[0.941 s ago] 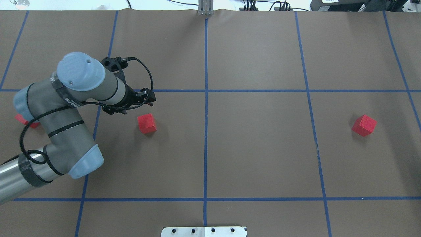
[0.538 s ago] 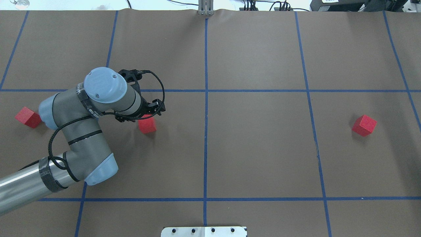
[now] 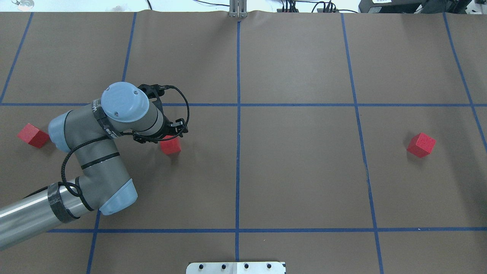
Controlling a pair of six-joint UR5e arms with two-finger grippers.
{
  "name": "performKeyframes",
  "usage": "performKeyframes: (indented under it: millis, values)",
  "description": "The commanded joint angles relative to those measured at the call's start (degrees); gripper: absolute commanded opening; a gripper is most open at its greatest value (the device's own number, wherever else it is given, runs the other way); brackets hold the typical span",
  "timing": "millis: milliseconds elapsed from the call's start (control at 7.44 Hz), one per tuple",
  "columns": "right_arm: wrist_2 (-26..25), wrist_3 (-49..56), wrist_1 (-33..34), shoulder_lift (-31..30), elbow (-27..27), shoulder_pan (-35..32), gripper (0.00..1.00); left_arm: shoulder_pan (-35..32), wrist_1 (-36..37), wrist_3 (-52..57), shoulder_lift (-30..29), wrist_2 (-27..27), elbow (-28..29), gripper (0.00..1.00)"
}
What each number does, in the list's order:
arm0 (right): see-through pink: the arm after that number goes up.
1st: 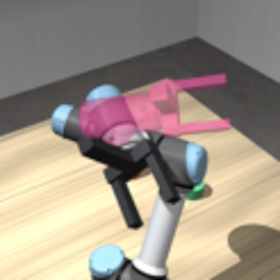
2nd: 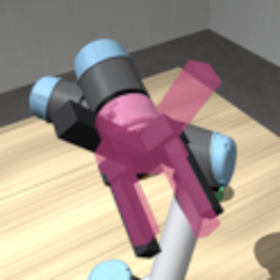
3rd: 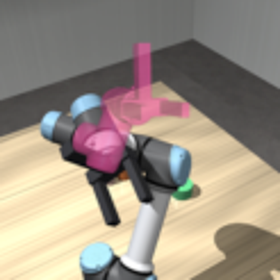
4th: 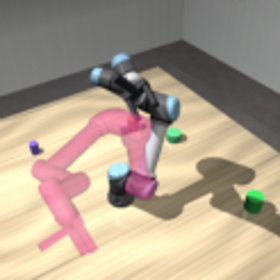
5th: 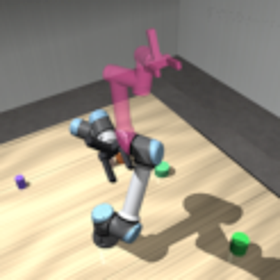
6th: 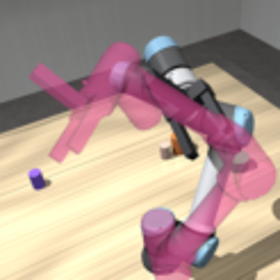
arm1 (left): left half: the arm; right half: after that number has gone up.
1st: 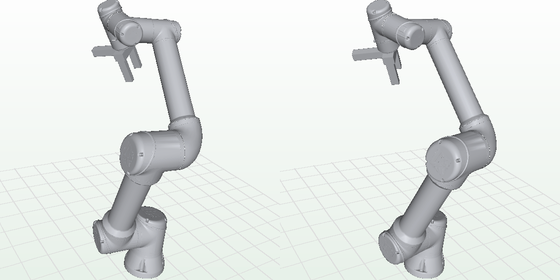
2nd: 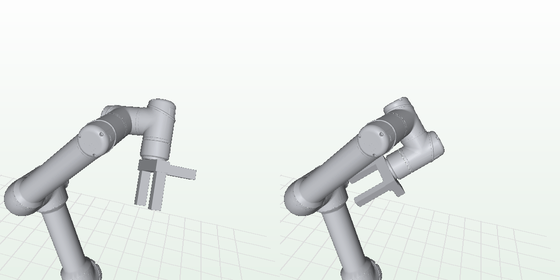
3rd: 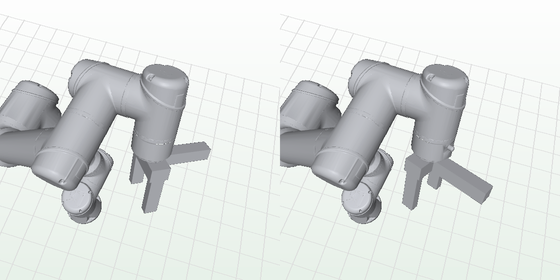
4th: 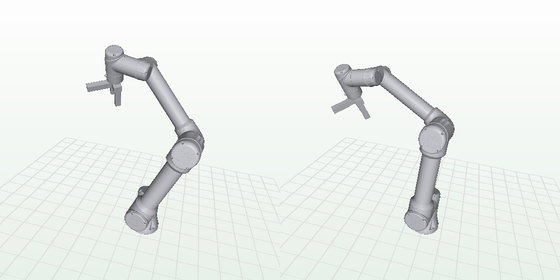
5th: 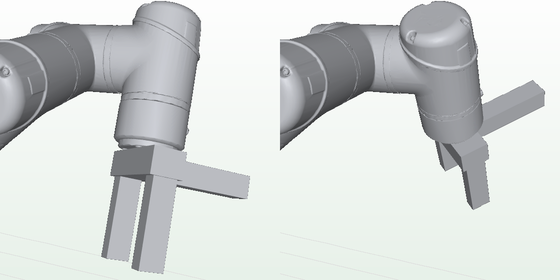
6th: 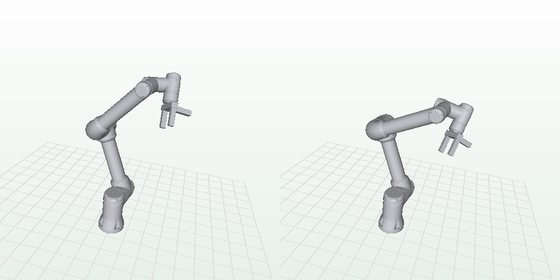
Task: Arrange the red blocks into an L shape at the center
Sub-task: 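Reach the left gripper down and grasp the middle red cube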
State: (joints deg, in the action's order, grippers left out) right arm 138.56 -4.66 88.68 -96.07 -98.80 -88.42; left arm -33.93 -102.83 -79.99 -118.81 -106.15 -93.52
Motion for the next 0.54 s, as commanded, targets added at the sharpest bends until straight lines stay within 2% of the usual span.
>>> performKeyframes:
  millis: [0, 134, 403]
  values:
    - [0.2, 0.0, 0.0, 0.0, -0.2, 0.0, 1.00, 0.0, 0.1, 0.0, -0.4, 0.0, 0.3, 0.00]
    - [0.2, 0.0, 0.0, 0.0, -0.2, 0.0, 1.00, 0.0, 2.1, 0.0, -1.0, -0.1, -0.8, 0.00]
    - [0.2, 0.0, 0.0, 0.0, -0.2, 0.0, 1.00, -0.6, 6.9, 1.7, -7.2, 0.6, -0.6, 0.00]
